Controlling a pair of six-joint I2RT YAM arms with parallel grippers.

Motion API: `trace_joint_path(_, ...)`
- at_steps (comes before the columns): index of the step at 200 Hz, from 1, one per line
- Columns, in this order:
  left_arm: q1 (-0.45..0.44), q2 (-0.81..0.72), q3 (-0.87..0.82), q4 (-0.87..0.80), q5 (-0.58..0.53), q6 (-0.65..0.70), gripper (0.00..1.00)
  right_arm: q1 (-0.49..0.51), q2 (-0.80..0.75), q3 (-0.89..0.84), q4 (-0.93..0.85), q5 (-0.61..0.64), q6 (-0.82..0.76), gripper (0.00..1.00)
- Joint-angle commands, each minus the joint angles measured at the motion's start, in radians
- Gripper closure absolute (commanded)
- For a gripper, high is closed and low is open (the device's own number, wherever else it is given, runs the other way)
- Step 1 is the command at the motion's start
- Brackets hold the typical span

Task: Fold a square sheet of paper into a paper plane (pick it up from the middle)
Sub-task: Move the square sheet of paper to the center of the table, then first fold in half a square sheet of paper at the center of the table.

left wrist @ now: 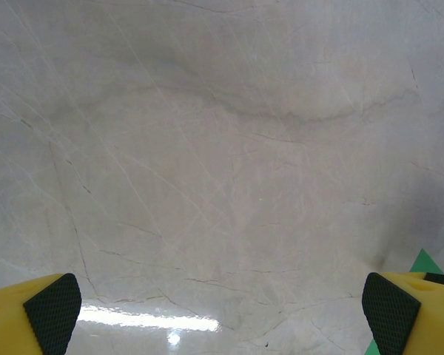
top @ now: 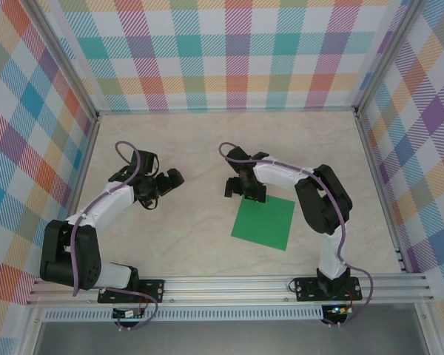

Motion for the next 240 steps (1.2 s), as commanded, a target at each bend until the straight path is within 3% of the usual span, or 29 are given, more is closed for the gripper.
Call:
trace_joint_path(1, -0.013, 0.003, -0.021, 0.012, 0.002, -0.014, 0.0, 0.022, -0.006, -0.002, -0.019, -0.076, 0.007, 0.07)
trace_joint_path(55, -0.017, 0.043, -0.039, 0.045, -0.008, -0.014, 0.0, 0.099, -0.066, -0.138, -0.032, -0.203, 0.046, 0.08)
trace_joint_path(94, -0.025, 0.064, -0.034, 0.049, 0.002, -0.02, 0.0, 0.098, -0.127, 0.039, -0.202, -0.044, 0.0, 0.05)
trace_joint_path(137, -0.03, 0.062, -0.049, 0.055, 0.014, -0.043, 0.0, 0.095, -0.231, -0.099, -0.311, 0.07, 0.01, 0.0)
trace_joint_path(188, -0.045, 0.087, -0.045, 0.068, 0.035, -0.057, 0.0, 0.081, -0.28, -0.257, -0.285, 0.012, 0.013, 0.0)
trace_joint_path(240, -0.065, 0.088, -0.035, 0.053, 0.022, -0.063, 0.0, 0.06, -0.215, -0.296, -0.197, -0.053, -0.015, 0.0)
